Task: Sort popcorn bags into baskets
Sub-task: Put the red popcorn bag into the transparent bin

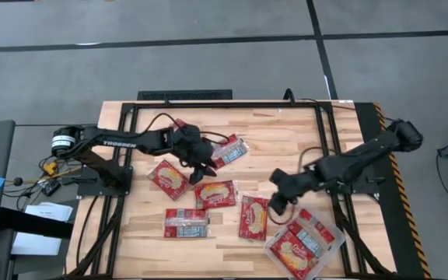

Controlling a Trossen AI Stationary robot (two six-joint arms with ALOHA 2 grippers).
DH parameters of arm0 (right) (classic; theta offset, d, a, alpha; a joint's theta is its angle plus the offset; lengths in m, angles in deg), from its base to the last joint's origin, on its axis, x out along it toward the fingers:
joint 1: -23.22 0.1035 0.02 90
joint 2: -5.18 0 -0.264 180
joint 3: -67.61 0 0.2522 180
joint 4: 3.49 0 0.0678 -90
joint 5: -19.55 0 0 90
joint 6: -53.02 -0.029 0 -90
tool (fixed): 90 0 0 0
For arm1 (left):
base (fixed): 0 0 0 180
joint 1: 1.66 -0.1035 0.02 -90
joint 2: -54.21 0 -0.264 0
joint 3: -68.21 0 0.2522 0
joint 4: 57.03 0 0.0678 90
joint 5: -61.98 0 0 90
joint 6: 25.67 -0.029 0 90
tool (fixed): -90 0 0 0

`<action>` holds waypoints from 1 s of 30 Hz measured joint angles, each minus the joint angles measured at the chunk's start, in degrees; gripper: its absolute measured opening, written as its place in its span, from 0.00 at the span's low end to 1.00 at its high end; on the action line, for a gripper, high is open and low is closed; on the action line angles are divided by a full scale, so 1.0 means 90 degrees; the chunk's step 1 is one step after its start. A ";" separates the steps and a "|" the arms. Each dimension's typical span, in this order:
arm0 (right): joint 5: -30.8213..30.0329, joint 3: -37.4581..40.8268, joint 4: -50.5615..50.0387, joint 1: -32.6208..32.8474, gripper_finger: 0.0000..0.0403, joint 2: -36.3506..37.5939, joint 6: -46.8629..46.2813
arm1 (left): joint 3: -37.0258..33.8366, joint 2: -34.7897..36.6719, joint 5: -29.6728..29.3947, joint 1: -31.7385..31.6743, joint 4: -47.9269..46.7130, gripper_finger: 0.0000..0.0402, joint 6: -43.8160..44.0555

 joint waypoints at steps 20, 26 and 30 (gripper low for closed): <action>0.0319 -0.1101 -0.0026 -0.0061 0.04 -0.3236 0.1886 | -0.0005 0.0345 -0.0490 0.0605 -0.0484 0.01 0.0933; -0.0383 -0.1089 -0.0330 -0.0908 0.04 -0.3156 0.2444 | -0.0005 0.0313 -0.0901 0.0871 -0.0502 0.01 0.1018; -0.0390 -0.1077 -0.0541 -0.1728 0.02 -0.3046 0.2988 | -0.0005 0.0313 -0.1180 0.0951 -0.0420 0.01 0.1025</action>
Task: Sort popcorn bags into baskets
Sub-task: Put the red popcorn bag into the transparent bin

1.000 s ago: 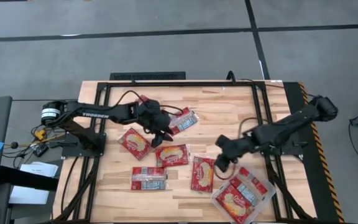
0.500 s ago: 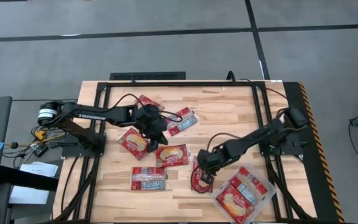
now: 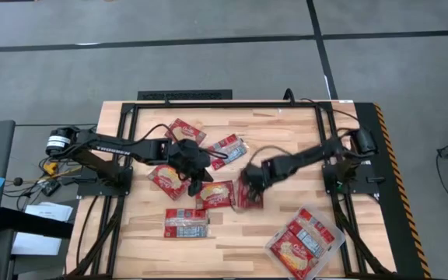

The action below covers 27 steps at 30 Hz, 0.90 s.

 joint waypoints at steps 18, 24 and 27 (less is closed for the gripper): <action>-0.1415 0.0913 0.0010 0.0464 0.33 0.2834 -0.2782 | 0.0226 -0.2535 0.0075 -0.0126 0.3419 0.00 -0.0326; -0.2163 0.1746 0.0410 0.1066 0.40 0.3269 -0.4475 | 0.0433 -0.3269 0.0070 -0.0131 0.3619 0.00 -0.0238; -0.2234 0.1979 0.0814 0.1163 0.43 0.3192 -0.4802 | 0.0457 -0.3440 0.0070 -0.0154 0.3649 0.00 -0.0262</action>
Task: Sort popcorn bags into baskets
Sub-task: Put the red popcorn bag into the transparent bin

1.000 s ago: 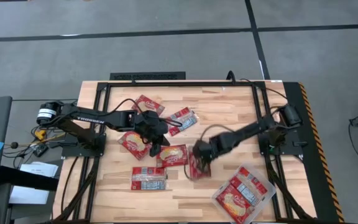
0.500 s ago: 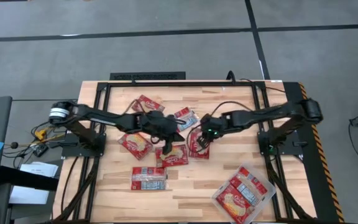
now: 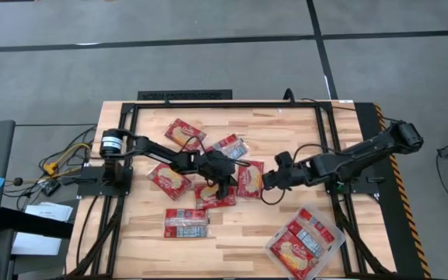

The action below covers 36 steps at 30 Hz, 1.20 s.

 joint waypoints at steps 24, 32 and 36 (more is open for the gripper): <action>0.0299 0.0091 0.0982 -0.0229 0.51 -0.1071 -0.0549 | 0.0202 -0.0818 -0.0330 -0.0049 -0.0018 0.00 -0.0255; 0.0425 0.0092 0.1221 -0.0363 0.70 -0.1407 -0.0221 | 0.0206 -0.0815 -0.0324 -0.0101 -0.0229 0.00 -0.0351; 0.0804 0.0093 0.2026 -0.0591 0.70 -0.1827 0.0291 | 0.0204 -0.0815 -0.0330 -0.0104 -0.0234 0.00 -0.0372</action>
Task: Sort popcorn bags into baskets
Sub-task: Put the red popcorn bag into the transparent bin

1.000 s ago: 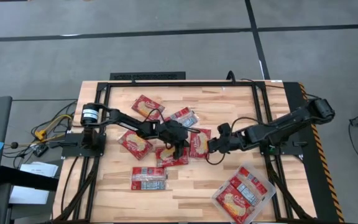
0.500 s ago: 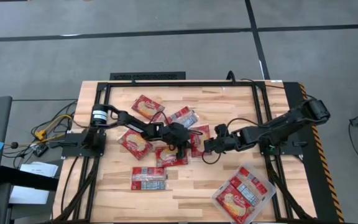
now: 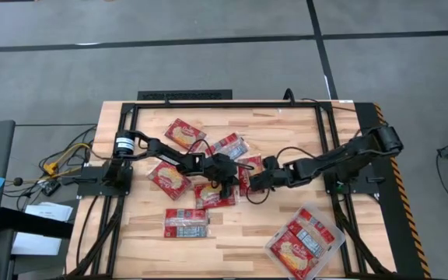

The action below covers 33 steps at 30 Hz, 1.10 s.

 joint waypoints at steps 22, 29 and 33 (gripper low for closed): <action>0.0457 -0.0131 -0.0642 -0.0225 0.04 0.1214 0.0747 | -0.0028 0.2036 0.0555 -0.0269 -0.2197 0.00 0.0465; 0.0798 -0.0134 -0.1845 0.1205 0.06 0.3061 0.0308 | -0.0022 0.3482 -0.0191 -0.0284 -0.2989 0.00 0.0230; 0.0737 -0.0136 -0.2181 0.2772 0.06 0.3722 -0.0726 | -0.0021 0.3976 -0.0545 -0.0290 -0.3111 0.00 0.0225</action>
